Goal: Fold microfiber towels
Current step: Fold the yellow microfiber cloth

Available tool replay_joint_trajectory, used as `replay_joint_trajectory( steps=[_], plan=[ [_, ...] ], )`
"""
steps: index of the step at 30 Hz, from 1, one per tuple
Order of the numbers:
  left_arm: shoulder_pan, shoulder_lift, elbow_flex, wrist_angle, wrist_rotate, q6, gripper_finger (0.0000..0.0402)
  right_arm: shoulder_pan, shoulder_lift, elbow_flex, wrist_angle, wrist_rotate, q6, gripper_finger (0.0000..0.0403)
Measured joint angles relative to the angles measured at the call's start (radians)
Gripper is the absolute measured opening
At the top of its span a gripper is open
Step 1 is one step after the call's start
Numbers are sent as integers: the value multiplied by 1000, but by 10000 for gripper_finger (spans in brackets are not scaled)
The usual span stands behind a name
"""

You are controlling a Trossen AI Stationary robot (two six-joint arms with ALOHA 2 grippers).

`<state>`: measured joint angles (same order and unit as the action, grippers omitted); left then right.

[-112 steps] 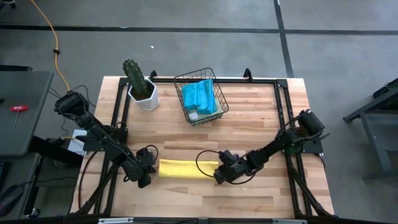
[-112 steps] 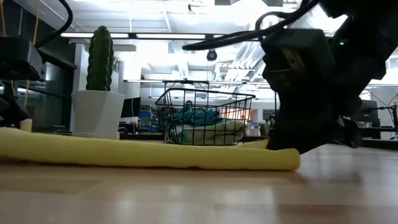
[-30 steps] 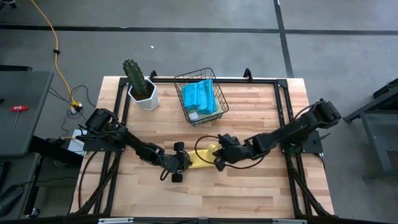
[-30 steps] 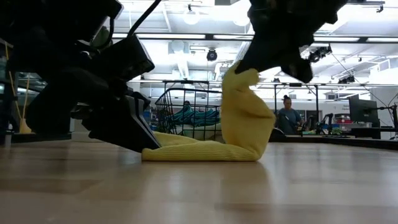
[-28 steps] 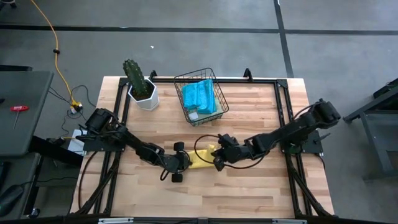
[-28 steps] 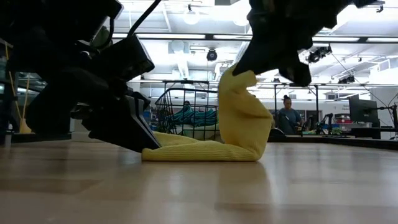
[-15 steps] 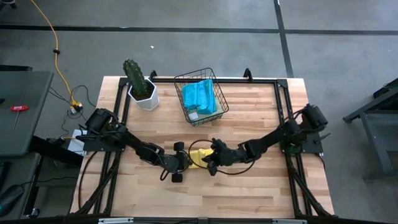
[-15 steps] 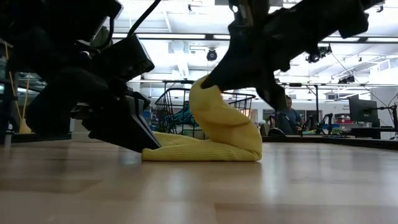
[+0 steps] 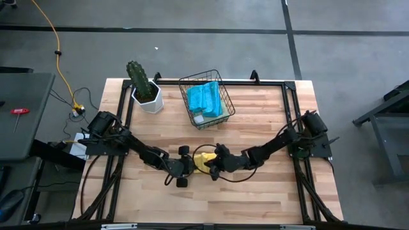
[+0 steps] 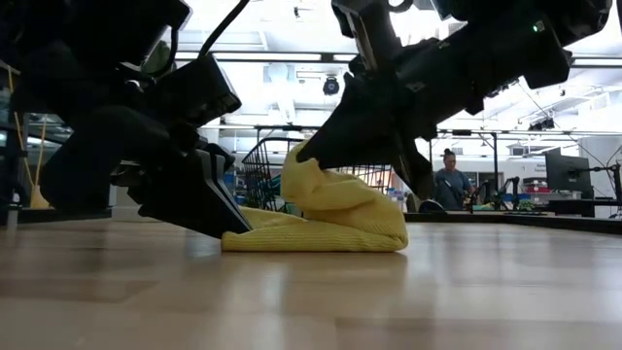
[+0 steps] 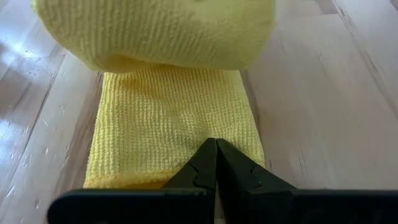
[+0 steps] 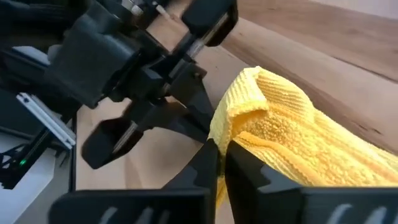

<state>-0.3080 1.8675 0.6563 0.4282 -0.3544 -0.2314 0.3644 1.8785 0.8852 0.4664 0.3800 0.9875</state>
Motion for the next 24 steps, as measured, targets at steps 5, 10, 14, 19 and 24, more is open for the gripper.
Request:
replay_joint_trajectory(
  steps=[5,10,14,19,24],
  plan=[
    [0,0,0,0,0,0,0,0,1,0,66,5,-44,58],
    [0,0,0,0,0,0,0,0,1,0,187,1,-150,145],
    [0,0,0,0,0,0,0,2,0,0,268,-7,-299,200],
    [0,-52,-5,-56,12,0,0,3,-24,1,219,-12,-454,228],
    [0,-166,-4,-157,21,-1,0,3,-29,1,145,-4,-556,222]
  ],
)
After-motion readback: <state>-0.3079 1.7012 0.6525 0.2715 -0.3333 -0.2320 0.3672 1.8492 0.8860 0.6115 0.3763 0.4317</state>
